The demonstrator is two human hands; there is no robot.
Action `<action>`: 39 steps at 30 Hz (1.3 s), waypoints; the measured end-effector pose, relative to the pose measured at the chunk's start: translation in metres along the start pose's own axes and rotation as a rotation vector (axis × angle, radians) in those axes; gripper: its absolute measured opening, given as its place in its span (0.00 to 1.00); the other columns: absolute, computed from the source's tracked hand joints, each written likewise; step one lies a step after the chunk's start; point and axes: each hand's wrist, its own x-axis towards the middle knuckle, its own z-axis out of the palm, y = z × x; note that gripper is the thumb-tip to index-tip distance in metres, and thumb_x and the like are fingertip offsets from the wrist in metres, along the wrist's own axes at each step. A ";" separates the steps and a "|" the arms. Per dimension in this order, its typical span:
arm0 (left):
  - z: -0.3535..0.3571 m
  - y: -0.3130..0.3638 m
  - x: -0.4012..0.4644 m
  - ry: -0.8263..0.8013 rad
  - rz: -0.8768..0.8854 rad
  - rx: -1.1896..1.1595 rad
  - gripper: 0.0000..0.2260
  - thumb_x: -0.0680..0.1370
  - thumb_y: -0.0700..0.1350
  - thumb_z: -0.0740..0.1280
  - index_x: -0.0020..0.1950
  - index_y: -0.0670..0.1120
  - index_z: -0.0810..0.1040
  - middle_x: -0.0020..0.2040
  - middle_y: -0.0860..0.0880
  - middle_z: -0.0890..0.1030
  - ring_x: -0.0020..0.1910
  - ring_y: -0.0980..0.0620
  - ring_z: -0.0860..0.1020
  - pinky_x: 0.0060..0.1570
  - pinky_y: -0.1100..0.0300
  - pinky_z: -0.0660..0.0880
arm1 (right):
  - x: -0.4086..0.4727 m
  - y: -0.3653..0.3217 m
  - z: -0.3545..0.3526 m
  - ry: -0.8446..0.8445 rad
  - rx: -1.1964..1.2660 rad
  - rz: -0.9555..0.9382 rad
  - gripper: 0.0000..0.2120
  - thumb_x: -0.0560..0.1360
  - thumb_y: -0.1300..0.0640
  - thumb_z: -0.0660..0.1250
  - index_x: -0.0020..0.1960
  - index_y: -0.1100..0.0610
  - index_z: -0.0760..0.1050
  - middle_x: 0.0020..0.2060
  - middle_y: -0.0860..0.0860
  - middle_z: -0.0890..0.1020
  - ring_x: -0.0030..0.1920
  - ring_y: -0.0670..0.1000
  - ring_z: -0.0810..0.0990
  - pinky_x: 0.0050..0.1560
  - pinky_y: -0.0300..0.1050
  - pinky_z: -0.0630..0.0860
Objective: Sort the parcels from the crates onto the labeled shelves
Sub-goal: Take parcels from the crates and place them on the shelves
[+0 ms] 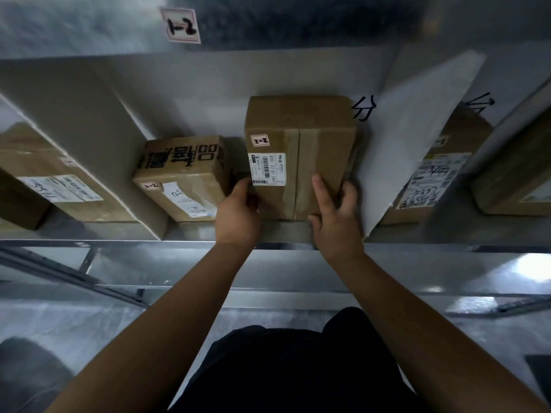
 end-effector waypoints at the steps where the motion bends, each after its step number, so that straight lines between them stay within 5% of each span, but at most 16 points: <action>1: 0.002 0.001 0.001 0.004 -0.005 0.006 0.20 0.83 0.37 0.61 0.74 0.52 0.75 0.63 0.45 0.83 0.61 0.39 0.80 0.56 0.57 0.72 | 0.002 0.001 0.001 0.001 0.005 -0.002 0.53 0.71 0.65 0.77 0.81 0.35 0.50 0.73 0.64 0.60 0.64 0.68 0.75 0.64 0.61 0.79; 8: 0.007 0.000 0.004 -0.013 -0.054 0.009 0.24 0.80 0.35 0.63 0.73 0.55 0.74 0.62 0.48 0.84 0.60 0.42 0.81 0.53 0.59 0.72 | 0.005 0.001 -0.002 -0.071 0.050 0.033 0.54 0.73 0.69 0.74 0.79 0.30 0.47 0.76 0.61 0.58 0.68 0.67 0.72 0.66 0.58 0.76; 12: 0.001 0.004 0.001 -0.049 -0.079 0.004 0.24 0.80 0.34 0.64 0.73 0.54 0.75 0.62 0.48 0.84 0.60 0.42 0.81 0.55 0.58 0.73 | 0.002 -0.008 -0.016 -0.139 0.066 0.058 0.51 0.74 0.68 0.72 0.82 0.36 0.48 0.78 0.64 0.57 0.69 0.62 0.64 0.66 0.52 0.69; 20: -0.014 0.019 -0.006 -0.153 -0.109 -0.005 0.23 0.81 0.34 0.63 0.75 0.50 0.73 0.66 0.45 0.82 0.64 0.40 0.79 0.58 0.57 0.72 | -0.027 -0.011 -0.034 -0.389 0.170 0.114 0.56 0.75 0.67 0.71 0.82 0.32 0.38 0.83 0.57 0.47 0.80 0.60 0.54 0.73 0.59 0.71; 24: -0.019 0.013 -0.018 -0.224 -0.152 0.001 0.24 0.80 0.38 0.65 0.76 0.50 0.71 0.63 0.44 0.83 0.61 0.41 0.81 0.57 0.55 0.75 | -0.046 -0.011 -0.040 -0.554 0.089 0.195 0.51 0.77 0.64 0.71 0.83 0.36 0.41 0.84 0.56 0.42 0.77 0.59 0.66 0.61 0.41 0.75; 31: -0.024 0.000 -0.084 -0.532 -0.069 0.155 0.26 0.81 0.51 0.69 0.79 0.52 0.70 0.73 0.47 0.76 0.70 0.45 0.76 0.67 0.53 0.72 | -0.079 -0.034 -0.066 -0.566 0.043 0.340 0.34 0.83 0.59 0.66 0.84 0.56 0.55 0.83 0.60 0.56 0.82 0.59 0.56 0.77 0.44 0.55; 35: -0.015 0.020 -0.105 -0.638 0.097 0.248 0.27 0.80 0.55 0.69 0.78 0.55 0.69 0.76 0.50 0.73 0.73 0.46 0.73 0.71 0.48 0.72 | -0.094 -0.044 -0.097 -0.491 0.037 0.462 0.29 0.82 0.59 0.68 0.80 0.62 0.64 0.79 0.60 0.67 0.79 0.59 0.63 0.80 0.50 0.58; 39: 0.008 0.055 -0.121 -0.701 0.258 0.293 0.28 0.79 0.55 0.70 0.79 0.56 0.69 0.74 0.50 0.75 0.70 0.47 0.73 0.69 0.49 0.73 | -0.115 -0.028 -0.139 -0.417 0.024 0.568 0.28 0.83 0.57 0.67 0.80 0.61 0.64 0.79 0.58 0.67 0.80 0.57 0.63 0.81 0.48 0.57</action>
